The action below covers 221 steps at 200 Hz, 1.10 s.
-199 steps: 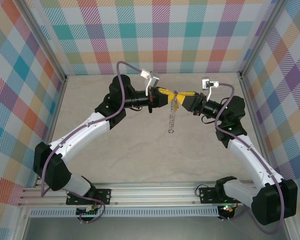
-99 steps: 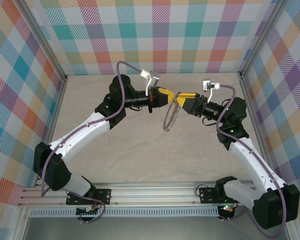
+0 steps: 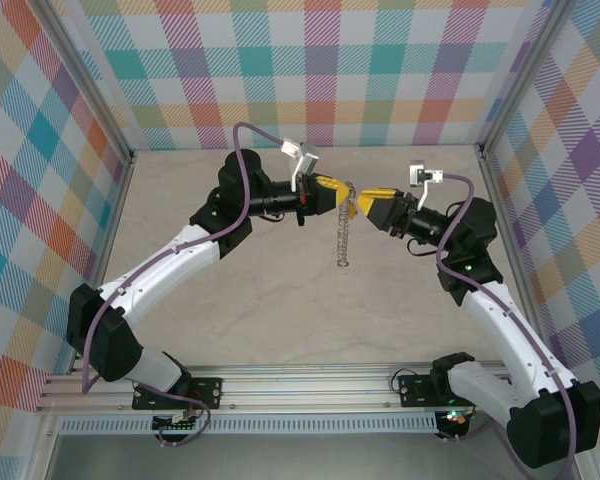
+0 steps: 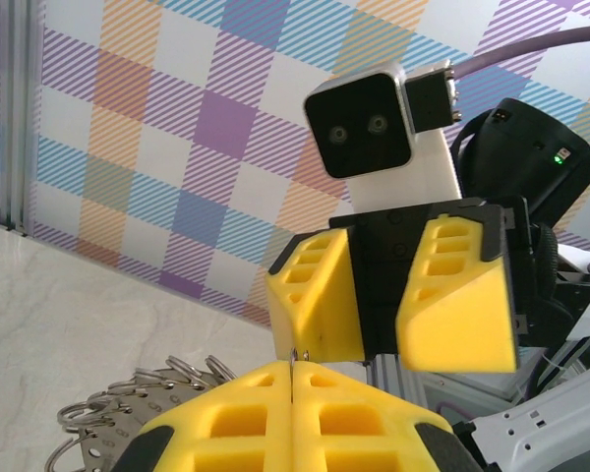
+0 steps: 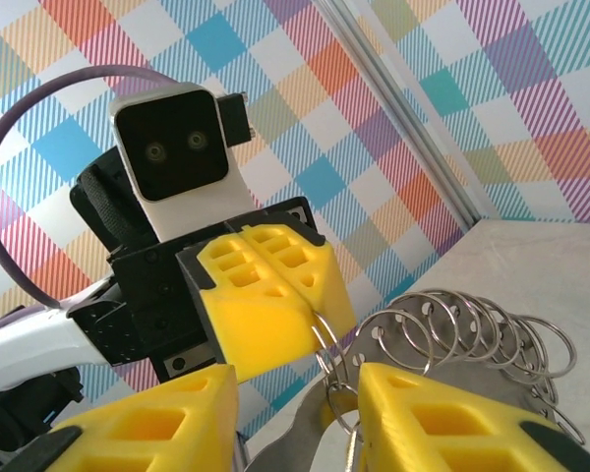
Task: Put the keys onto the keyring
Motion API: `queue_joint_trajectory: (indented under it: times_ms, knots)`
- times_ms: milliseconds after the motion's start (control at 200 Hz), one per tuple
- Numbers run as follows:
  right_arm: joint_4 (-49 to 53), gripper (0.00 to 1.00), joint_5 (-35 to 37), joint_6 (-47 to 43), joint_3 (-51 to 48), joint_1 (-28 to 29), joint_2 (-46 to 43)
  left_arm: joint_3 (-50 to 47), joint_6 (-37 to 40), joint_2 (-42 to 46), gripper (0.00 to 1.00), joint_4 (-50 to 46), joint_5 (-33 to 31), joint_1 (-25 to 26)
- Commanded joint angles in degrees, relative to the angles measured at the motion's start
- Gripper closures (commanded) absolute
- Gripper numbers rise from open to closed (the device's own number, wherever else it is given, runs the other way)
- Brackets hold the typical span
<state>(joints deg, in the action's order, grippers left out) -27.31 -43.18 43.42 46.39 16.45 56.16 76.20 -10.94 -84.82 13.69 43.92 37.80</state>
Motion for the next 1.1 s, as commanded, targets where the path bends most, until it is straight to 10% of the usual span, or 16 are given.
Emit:
queue_joint_trajectory:
  times_ms: [0,820,1100]
  knots:
    - [-4.0,0.64,-2.0,1.1,0.3,0.1,0.6,0.8,0.0,0.2,1.0,2.7,0.4,0.4]
    - [-8.4,0.75,-1.8,2.8,1.0,1.6,4.5,0.9,-0.2,-0.2,1.0,3.0,0.3,0.5]
    - [-7.3,0.98,-1.7,2.0,1.2,2.0,4.9,0.8,-0.5,-0.1,1.0,3.4,0.3,0.5]
